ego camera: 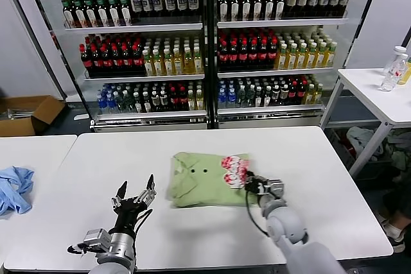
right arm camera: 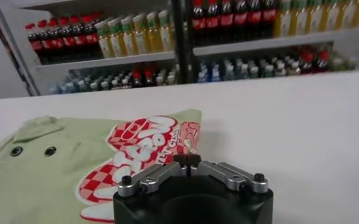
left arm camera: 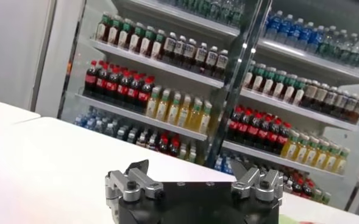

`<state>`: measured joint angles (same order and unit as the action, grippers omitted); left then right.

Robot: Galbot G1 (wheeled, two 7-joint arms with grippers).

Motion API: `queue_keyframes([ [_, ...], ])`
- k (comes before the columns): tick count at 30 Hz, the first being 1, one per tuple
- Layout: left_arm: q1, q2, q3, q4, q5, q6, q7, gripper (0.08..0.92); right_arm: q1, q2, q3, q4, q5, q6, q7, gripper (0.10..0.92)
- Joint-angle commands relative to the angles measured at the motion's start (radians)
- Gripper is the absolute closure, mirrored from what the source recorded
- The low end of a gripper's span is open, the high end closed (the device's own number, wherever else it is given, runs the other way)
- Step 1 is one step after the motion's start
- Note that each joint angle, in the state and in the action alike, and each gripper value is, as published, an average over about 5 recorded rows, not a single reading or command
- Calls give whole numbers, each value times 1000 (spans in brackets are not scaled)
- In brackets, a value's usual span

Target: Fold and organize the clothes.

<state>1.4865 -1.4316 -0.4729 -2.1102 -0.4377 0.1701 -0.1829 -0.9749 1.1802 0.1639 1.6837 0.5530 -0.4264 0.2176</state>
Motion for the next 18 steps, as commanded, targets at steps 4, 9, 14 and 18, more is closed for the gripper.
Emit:
queue_keyframes([
  [4,15,-6,8,-12,59,-5,13,177,-51,-184,78,107,-134,96,-37,853],
  [9,29,-10,12,-36,121,-7,37,177,-219,-180,175,265,-203,144,-33,715],
  [14,64,-11,19,-70,190,-21,60,177,-441,-164,304,444,-257,227,-34,567],
  [18,87,-22,31,-89,250,-37,81,177,-585,-119,340,514,-328,358,-28,455],
])
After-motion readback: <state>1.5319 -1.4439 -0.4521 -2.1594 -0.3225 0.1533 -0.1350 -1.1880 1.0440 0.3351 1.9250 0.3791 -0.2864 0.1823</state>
